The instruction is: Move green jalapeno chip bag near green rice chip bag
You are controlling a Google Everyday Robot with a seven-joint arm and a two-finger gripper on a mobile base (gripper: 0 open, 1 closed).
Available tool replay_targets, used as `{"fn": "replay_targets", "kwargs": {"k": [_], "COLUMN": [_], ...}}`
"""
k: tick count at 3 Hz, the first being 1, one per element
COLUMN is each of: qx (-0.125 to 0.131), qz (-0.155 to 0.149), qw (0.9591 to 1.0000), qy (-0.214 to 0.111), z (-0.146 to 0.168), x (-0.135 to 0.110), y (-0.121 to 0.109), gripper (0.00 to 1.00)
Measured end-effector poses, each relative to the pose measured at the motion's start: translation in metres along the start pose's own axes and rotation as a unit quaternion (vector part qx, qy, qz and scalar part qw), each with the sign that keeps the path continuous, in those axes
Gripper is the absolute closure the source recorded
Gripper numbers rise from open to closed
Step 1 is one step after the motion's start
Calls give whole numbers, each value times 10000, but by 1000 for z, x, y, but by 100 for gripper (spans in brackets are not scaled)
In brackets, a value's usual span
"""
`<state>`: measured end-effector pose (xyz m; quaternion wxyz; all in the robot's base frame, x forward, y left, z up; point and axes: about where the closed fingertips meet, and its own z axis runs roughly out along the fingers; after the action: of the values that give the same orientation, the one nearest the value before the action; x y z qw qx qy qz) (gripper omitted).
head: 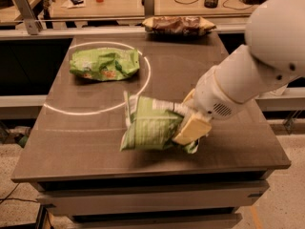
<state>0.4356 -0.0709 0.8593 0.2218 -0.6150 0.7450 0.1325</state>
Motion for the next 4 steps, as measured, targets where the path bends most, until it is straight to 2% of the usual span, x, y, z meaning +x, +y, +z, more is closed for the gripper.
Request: {"fn": "replay_targets", "kwargs": {"k": [1, 2, 3, 4], "qx": [890, 1404, 1686, 1769], "qz": [72, 90, 129, 59], "qw": [9952, 9885, 9837, 9821], "qy": [-399, -559, -606, -649], "z": [-45, -64, -54, -36], "x": [-18, -30, -37, -55], "y": [-52, -85, -122, -153], "gripper": [100, 100, 100, 100]}}
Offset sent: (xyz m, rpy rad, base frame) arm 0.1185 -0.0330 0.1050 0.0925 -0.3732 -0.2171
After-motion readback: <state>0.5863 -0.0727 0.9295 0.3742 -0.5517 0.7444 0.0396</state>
